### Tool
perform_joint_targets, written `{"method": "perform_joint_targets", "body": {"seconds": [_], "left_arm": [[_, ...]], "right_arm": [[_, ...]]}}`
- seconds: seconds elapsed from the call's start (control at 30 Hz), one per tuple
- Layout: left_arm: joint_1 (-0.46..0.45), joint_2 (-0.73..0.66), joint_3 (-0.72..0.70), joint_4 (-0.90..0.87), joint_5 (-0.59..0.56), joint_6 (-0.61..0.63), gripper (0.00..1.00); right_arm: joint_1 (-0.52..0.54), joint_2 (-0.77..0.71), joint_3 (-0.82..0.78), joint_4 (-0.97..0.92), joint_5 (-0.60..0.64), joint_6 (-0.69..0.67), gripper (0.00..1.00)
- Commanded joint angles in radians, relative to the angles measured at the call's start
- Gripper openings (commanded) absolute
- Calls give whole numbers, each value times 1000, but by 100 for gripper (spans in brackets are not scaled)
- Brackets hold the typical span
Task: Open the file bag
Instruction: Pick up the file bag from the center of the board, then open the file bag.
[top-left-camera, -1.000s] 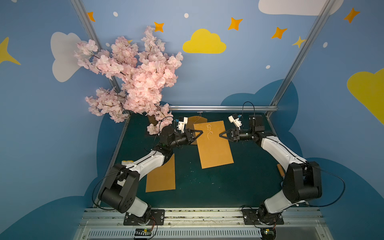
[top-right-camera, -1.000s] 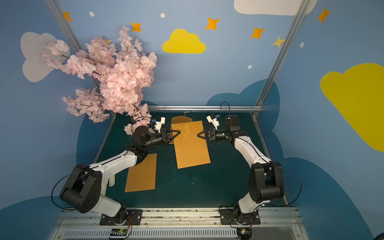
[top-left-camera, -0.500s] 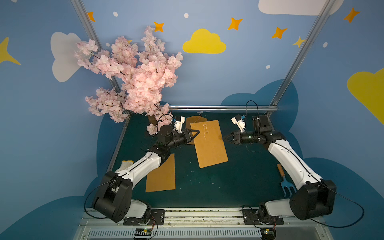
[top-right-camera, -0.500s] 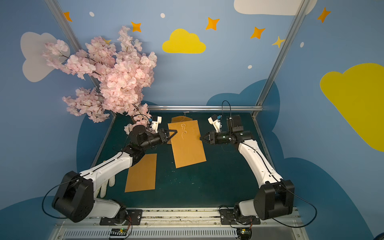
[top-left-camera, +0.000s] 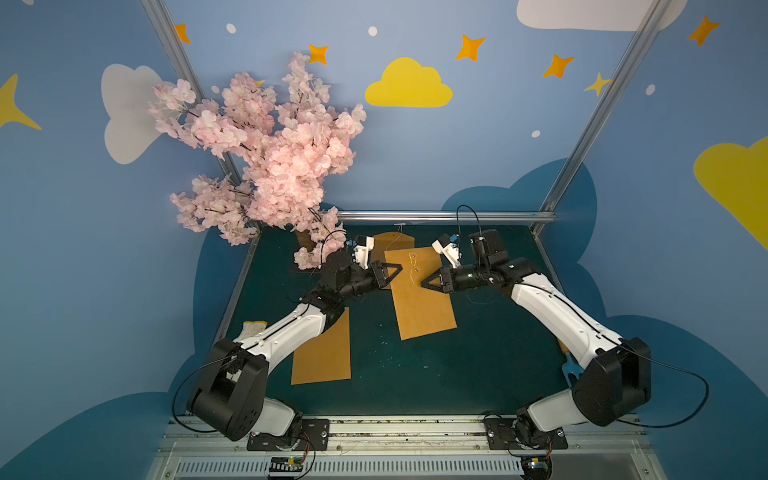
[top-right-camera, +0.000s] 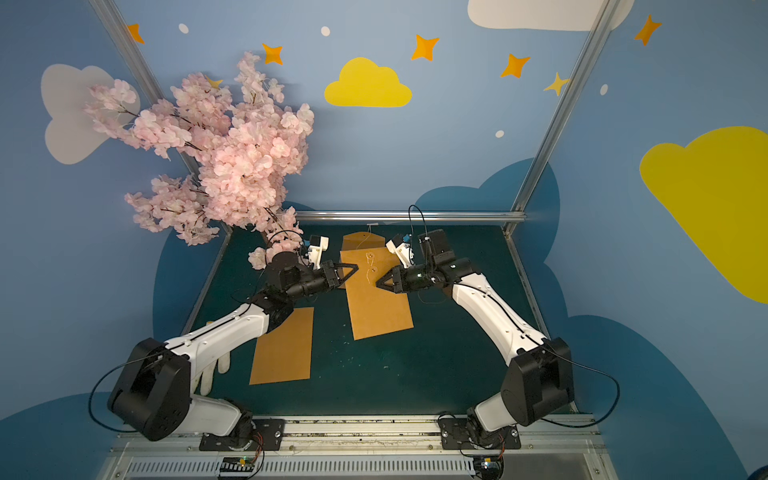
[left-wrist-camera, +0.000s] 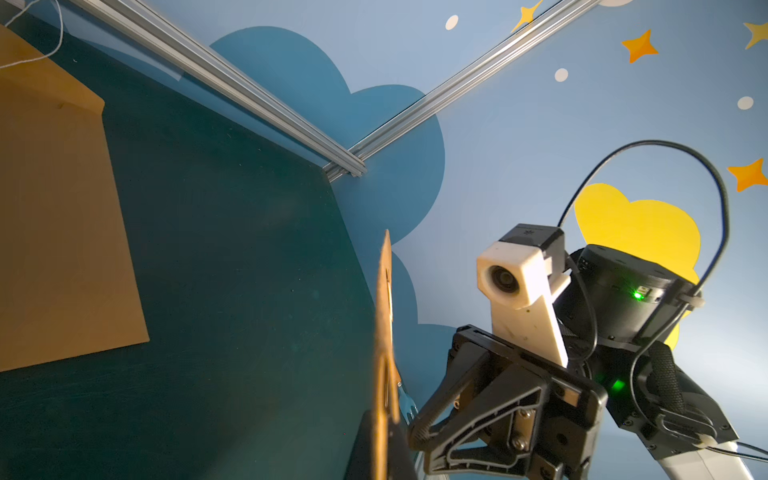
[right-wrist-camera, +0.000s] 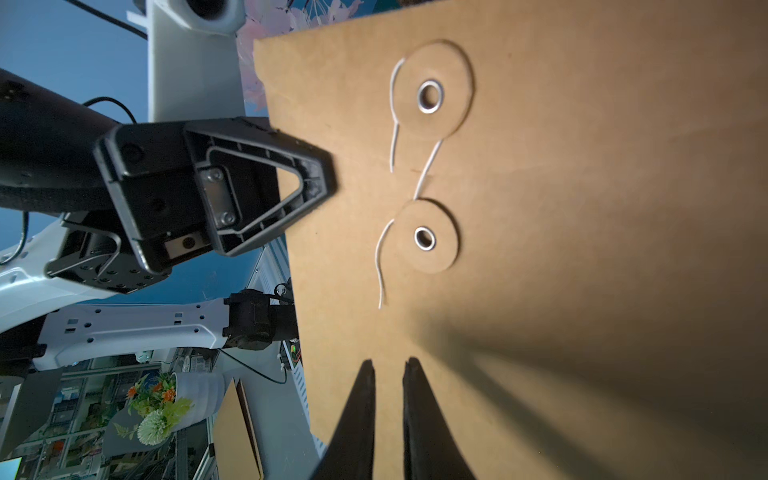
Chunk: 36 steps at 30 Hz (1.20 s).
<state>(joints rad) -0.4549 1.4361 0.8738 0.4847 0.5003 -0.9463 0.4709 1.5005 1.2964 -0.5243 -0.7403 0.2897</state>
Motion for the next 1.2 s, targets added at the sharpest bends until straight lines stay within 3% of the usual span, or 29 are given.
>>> {"method": "perform_joint_targets", "body": {"seconds": [0.0,0.53,1.17], "left_arm": [[-6,7,32,15,1,11,2],[-16,24,27,112,4,-50,2],[-34,-2,10,144,20,-66,3]], "right_arm": [[18,17,48,24,7,11,20],[68,96,92,-18,59,-16,25],[91,131,127,-52,156,-14,16]]}}
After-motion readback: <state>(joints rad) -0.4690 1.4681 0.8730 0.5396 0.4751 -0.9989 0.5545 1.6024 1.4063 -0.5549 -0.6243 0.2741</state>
